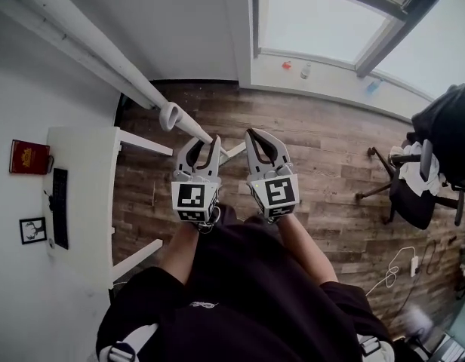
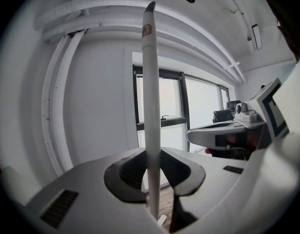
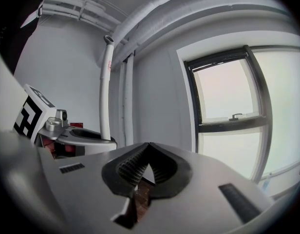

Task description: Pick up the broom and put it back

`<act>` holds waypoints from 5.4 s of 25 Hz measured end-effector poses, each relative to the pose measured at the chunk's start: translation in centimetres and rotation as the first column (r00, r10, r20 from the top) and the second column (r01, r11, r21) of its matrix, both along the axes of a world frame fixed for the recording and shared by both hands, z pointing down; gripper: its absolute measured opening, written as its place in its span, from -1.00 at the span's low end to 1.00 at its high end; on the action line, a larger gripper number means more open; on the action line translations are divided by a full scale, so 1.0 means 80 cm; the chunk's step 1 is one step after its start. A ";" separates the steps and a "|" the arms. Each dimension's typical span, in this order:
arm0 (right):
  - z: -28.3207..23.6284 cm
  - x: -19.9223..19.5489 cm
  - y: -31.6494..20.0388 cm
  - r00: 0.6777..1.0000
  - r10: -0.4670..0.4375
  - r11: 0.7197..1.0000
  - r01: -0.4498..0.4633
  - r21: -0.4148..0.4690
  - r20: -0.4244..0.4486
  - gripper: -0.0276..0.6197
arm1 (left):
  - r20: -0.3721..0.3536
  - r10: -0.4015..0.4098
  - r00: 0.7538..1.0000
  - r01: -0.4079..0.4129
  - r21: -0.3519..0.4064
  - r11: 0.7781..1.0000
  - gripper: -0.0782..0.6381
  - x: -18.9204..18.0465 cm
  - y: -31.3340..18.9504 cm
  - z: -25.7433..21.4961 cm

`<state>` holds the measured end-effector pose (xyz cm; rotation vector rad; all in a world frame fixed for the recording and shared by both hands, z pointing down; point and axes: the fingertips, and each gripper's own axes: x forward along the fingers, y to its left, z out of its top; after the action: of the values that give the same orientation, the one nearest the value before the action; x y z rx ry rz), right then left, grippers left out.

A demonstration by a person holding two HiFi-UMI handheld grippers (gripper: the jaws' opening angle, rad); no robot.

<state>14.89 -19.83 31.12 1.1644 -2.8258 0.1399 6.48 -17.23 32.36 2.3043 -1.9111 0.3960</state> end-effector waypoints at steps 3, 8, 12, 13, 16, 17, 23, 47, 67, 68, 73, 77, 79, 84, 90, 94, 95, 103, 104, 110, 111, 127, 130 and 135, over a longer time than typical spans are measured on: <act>0.008 -0.009 0.008 0.999 -0.050 0.999 0.050 0.005 -0.001 -0.85 | -0.030 -0.063 0.998 0.063 0.006 0.998 -0.53 -0.011 0.015 0.002; 0.042 -0.046 0.031 0.987 -0.162 0.984 0.160 -0.073 -0.010 -0.85 | -0.071 -0.216 0.974 0.216 -0.019 0.976 -0.53 -0.045 0.052 0.010; 0.066 -0.089 0.057 0.963 -0.266 0.960 0.261 -0.098 -0.035 -0.85 | -0.077 -0.307 0.949 0.306 -0.028 0.952 -0.53 -0.081 0.088 0.020; 0.066 -0.101 0.065 0.955 -0.295 0.952 0.291 -0.092 -0.035 -0.85 | -0.078 -0.330 0.941 0.328 -0.036 0.944 -0.53 -0.090 0.099 0.025; 0.062 -0.137 0.081 0.935 -0.353 0.933 0.348 -0.088 -0.040 -0.85 | -0.073 -0.383 0.921 0.378 -0.077 0.923 -0.53 -0.117 0.125 0.039; 0.059 -0.149 0.085 0.930 -0.366 0.928 0.361 -0.089 -0.040 -0.85 | -0.072 -0.395 0.916 0.389 -0.085 0.917 -0.54 -0.124 0.131 0.040; 0.070 -0.214 0.117 0.875 -0.481 0.875 0.473 -0.109 -0.064 -0.85 | -0.048 -0.475 0.879 0.469 -0.101 0.878 -0.54 -0.164 0.172 0.054; 0.264 -0.212 0.240 0.647 -0.705 0.706 0.678 -0.205 -0.289 -0.85 | -0.213 -0.708 0.673 0.678 -0.205 0.706 -0.53 -0.211 0.326 0.264; 0.326 -0.314 0.246 0.576 -0.734 0.666 0.714 -0.215 -0.361 -0.85 | -0.224 -0.682 0.696 0.626 -0.276 0.730 -0.53 -0.315 0.329 0.395; 0.333 -0.317 0.248 0.571 -0.736 0.664 0.713 -0.224 -0.364 -0.85 | -0.232 -0.684 0.692 0.623 -0.288 0.728 -0.53 -0.319 0.330 0.404; 0.365 -0.346 0.266 0.551 -0.750 0.650 0.716 -0.255 -0.366 -0.85 | -0.264 -0.700 0.663 0.617 -0.337 0.711 -0.53 -0.347 0.343 0.443; 0.381 -0.374 0.278 0.548 -0.760 0.643 0.713 -0.280 -0.349 -0.85 | -0.276 -0.692 0.667 0.607 -0.337 0.719 -0.53 -0.377 0.343 0.458; 0.386 -0.388 0.277 0.556 -0.760 0.646 0.704 -0.295 -0.338 -0.85 | -0.289 -0.667 0.687 0.585 -0.324 0.743 -0.53 -0.394 0.332 0.461; 0.389 -0.425 0.277 0.577 -0.752 0.658 0.690 -0.302 -0.320 -0.85 | -0.321 -0.626 0.710 0.541 -0.320 0.778 -0.53 -0.445 0.319 0.469; 0.391 -0.462 0.266 0.605 -0.738 0.674 0.670 -0.310 -0.298 -0.85 | -0.332 -0.617 0.713 0.525 -0.331 0.784 -0.54 -0.477 0.307 0.477; 0.390 -0.476 0.258 0.610 -0.733 0.680 0.666 -0.308 -0.300 -0.85 | -0.340 -0.639 0.690 0.533 -0.357 0.767 -0.54 -0.505 0.302 0.483; 0.390 -0.478 0.255 0.613 -0.730 0.684 0.662 -0.307 -0.304 -0.85 | -0.337 -0.638 0.692 0.531 -0.361 0.767 -0.54 -0.512 0.299 0.485; 0.387 -0.484 0.235 0.644 -0.696 0.718 0.629 -0.299 -0.317 -0.85 | -0.335 -0.636 0.695 0.534 -0.352 0.769 -0.54 -0.551 0.290 0.491; 0.388 -0.484 0.235 0.644 -0.696 0.718 0.629 -0.299 -0.317 -0.85 | -0.338 -0.643 0.688 0.543 -0.349 0.764 -0.54 -0.551 0.290 0.491; 0.387 -0.479 0.247 0.623 -0.716 0.698 0.645 -0.309 -0.316 -0.85 | -0.255 -0.735 0.628 0.652 -0.344 0.676 -0.53 -0.553 0.302 0.491; 0.386 -0.478 0.248 0.619 -0.718 0.696 0.648 -0.310 -0.317 -0.85 | -0.243 -0.741 0.626 0.662 -0.337 0.670 -0.53 -0.552 0.302 0.489; 0.370 -0.454 0.258 0.600 -0.731 0.681 0.667 -0.301 -0.326 -0.85 | -0.244 -0.758 0.604 0.664 -0.372 0.649 -0.17 -0.489 0.351 0.474; 0.364 -0.445 0.261 0.588 -0.740 0.671 0.680 -0.296 -0.327 -0.85 | -0.260 -0.781 0.569 0.682 -0.382 0.624 -0.18 -0.463 0.368 0.459; 0.348 -0.430 0.267 0.600 -0.739 0.673 0.678 -0.297 -0.306 -0.85 | -0.265 -0.800 0.538 0.730 -0.327 0.600 -0.65 -0.425 0.378 0.401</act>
<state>-19.48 1.55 58.98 -0.0580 -2.5888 0.0421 -27.48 13.03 64.43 1.0818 -2.2845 -0.0164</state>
